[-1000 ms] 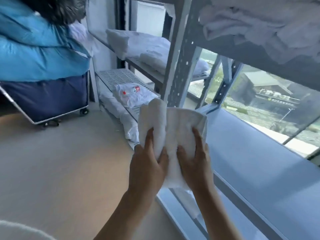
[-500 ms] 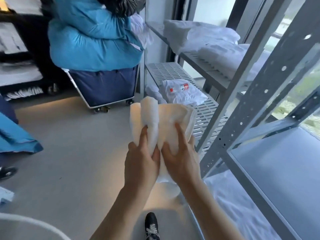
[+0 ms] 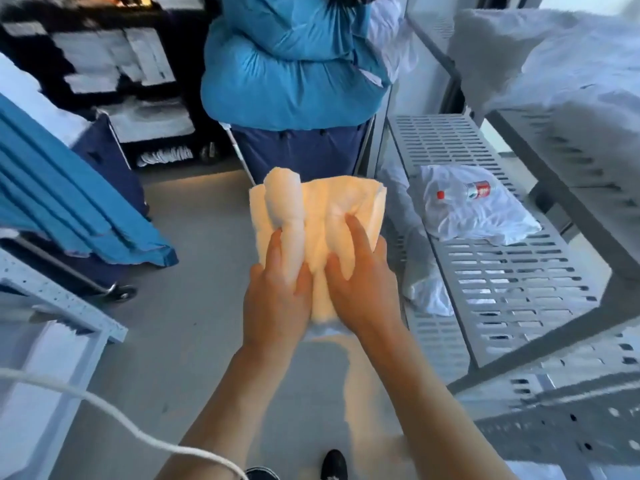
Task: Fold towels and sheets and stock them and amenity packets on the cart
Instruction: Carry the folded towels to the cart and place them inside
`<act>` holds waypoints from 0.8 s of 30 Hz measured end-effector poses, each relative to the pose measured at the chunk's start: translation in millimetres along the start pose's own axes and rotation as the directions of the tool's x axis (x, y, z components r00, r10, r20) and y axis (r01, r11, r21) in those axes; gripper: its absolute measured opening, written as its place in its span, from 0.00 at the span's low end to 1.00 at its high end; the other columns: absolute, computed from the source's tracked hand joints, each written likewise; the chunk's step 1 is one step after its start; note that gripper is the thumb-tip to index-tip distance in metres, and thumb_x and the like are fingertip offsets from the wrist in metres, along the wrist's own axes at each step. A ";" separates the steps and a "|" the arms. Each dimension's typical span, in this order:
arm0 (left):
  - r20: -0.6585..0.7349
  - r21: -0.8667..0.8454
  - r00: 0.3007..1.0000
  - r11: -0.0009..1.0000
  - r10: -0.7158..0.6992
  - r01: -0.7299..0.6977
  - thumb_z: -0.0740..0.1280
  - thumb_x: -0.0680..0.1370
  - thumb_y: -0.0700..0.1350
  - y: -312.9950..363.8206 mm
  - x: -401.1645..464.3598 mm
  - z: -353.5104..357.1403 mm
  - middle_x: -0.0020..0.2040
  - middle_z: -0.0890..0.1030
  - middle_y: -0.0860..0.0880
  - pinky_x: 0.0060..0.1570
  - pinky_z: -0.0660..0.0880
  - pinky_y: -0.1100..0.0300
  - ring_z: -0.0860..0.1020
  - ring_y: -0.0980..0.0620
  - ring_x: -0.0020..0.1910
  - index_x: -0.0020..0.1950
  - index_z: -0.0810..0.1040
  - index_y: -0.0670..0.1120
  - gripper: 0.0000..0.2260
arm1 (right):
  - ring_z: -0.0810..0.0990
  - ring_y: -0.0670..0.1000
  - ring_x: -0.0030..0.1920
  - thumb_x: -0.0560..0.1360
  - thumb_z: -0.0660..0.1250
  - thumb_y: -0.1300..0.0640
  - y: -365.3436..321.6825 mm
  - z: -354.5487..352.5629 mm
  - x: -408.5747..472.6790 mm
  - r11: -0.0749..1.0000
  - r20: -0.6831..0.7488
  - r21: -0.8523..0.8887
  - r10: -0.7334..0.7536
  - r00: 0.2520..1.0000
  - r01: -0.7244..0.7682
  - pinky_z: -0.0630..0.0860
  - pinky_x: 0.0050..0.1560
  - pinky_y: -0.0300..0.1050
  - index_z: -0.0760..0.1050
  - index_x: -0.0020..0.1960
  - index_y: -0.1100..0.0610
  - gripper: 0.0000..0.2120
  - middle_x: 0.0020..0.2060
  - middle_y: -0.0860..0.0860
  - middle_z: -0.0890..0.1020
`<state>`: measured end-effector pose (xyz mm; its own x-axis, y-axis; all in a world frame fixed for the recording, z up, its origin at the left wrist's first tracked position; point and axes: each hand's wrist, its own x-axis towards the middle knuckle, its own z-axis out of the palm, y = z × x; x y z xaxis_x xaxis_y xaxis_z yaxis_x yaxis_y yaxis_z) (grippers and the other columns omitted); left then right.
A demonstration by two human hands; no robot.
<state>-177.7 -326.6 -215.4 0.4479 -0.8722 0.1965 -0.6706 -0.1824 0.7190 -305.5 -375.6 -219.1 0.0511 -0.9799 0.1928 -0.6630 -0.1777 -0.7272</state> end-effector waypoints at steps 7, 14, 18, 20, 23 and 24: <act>-0.069 -0.019 0.991 0.994 -0.112 0.111 0.54 0.77 0.68 -18.1 72.7 -10.3 0.57 0.72 0.49 0.49 0.68 0.55 0.71 0.50 0.50 0.79 0.53 0.65 0.31 | 0.81 0.57 0.47 0.77 0.56 0.35 -29.1 45.6 73.8 0.992 0.089 0.101 -0.090 0.992 0.081 0.72 0.41 0.47 0.49 0.76 0.27 0.30 0.73 0.47 0.64; -0.098 -0.087 0.983 0.985 -0.155 0.146 0.58 0.77 0.64 -56.4 153.1 -9.9 0.58 0.76 0.49 0.48 0.72 0.55 0.78 0.47 0.52 0.79 0.56 0.63 0.30 | 0.74 0.45 0.37 0.76 0.61 0.38 -54.2 101.1 139.9 0.988 0.124 0.121 -0.111 0.986 0.096 0.74 0.36 0.47 0.53 0.74 0.31 0.30 0.69 0.44 0.66; -0.124 -0.154 0.977 0.976 -0.173 0.154 0.62 0.77 0.61 -84.3 215.0 -8.3 0.60 0.76 0.50 0.46 0.71 0.56 0.75 0.51 0.49 0.73 0.60 0.59 0.26 | 0.76 0.44 0.37 0.75 0.62 0.42 -74.2 143.1 186.8 0.988 0.091 0.118 -0.112 0.990 0.101 0.72 0.34 0.44 0.57 0.72 0.34 0.28 0.67 0.40 0.66; -0.117 -0.170 0.981 0.976 -0.155 0.134 0.63 0.77 0.60 -97.0 254.2 -11.4 0.58 0.76 0.50 0.45 0.73 0.54 0.75 0.51 0.47 0.72 0.62 0.58 0.25 | 0.76 0.45 0.38 0.75 0.63 0.44 -87.7 164.9 216.2 0.990 0.071 0.108 -0.094 0.993 0.086 0.71 0.33 0.44 0.57 0.72 0.35 0.27 0.67 0.42 0.67; -0.126 -0.154 0.979 0.978 -0.161 0.141 0.64 0.77 0.60 -117.7 311.4 -24.9 0.54 0.75 0.51 0.43 0.71 0.56 0.74 0.51 0.44 0.71 0.63 0.57 0.24 | 0.79 0.53 0.41 0.75 0.62 0.44 -116.9 198.6 254.4 0.995 0.068 0.090 -0.051 0.996 0.045 0.76 0.39 0.50 0.57 0.71 0.35 0.27 0.68 0.44 0.68; -0.135 -0.152 0.978 0.978 -0.161 0.140 0.64 0.77 0.59 -127.9 332.4 -32.1 0.53 0.75 0.51 0.42 0.70 0.56 0.73 0.51 0.43 0.70 0.63 0.57 0.24 | 0.79 0.56 0.42 0.75 0.62 0.44 -129.7 213.3 268.6 0.996 0.067 0.085 -0.042 0.997 0.037 0.78 0.42 0.54 0.57 0.70 0.34 0.27 0.69 0.45 0.68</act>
<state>75.9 -578.6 -220.6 0.6262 -0.7617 0.1664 -0.5034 -0.2320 0.8324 -46.5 -635.1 -213.5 0.1286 -0.9754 0.1791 -0.5950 -0.2204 -0.7729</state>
